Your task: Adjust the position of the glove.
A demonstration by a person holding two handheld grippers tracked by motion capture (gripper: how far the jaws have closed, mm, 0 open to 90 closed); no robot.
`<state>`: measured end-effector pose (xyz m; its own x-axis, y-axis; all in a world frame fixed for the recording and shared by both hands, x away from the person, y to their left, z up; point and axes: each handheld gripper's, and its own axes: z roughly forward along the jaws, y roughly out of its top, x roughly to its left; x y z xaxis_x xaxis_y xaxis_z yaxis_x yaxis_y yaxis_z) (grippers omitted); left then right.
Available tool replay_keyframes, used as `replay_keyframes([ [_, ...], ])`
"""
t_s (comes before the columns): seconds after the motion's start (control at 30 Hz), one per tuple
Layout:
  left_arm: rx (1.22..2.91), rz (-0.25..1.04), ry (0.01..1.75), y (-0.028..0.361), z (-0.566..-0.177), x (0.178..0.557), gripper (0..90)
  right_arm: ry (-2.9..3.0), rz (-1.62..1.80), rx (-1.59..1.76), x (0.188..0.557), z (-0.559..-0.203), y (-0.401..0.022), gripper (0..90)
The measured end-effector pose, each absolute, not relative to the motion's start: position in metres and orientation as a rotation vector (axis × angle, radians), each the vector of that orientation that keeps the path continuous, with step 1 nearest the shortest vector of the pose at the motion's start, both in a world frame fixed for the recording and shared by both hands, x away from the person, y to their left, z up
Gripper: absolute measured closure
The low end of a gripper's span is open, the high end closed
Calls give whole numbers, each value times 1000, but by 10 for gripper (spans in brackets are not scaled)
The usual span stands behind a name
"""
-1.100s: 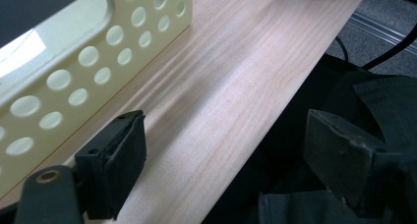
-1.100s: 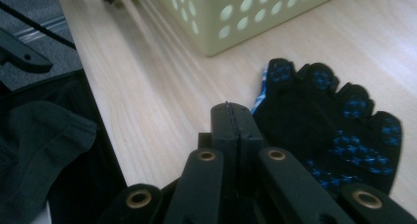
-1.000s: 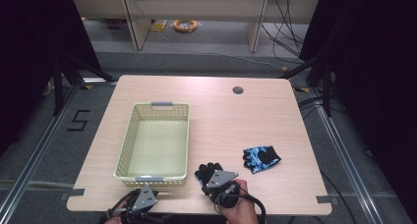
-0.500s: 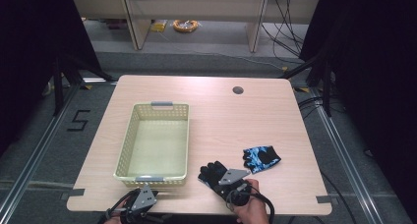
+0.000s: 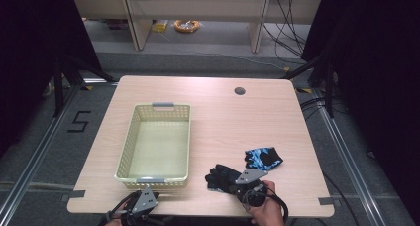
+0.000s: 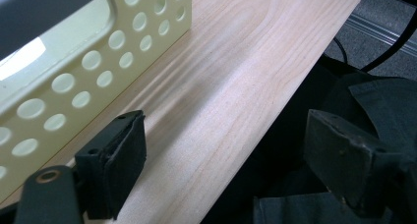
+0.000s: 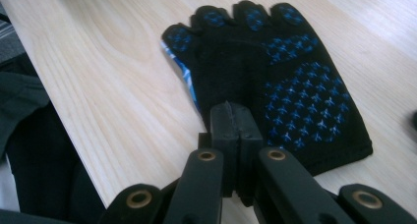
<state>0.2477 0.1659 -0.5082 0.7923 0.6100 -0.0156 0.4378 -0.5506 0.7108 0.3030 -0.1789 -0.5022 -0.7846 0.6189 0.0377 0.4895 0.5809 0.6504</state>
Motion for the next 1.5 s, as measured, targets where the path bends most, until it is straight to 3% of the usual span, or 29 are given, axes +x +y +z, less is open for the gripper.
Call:
replay_keyframes([
  [0.6,2231,284,776,165,-508,246,160,2447,1013,1002,305,-475,-228,884],
  [1.03,2251,303,753,166,-508,250,160,2339,929,1080,336,-471,-282,652],
  [1.5,2235,290,788,166,-509,250,160,2418,885,1039,359,-483,-280,604],
])
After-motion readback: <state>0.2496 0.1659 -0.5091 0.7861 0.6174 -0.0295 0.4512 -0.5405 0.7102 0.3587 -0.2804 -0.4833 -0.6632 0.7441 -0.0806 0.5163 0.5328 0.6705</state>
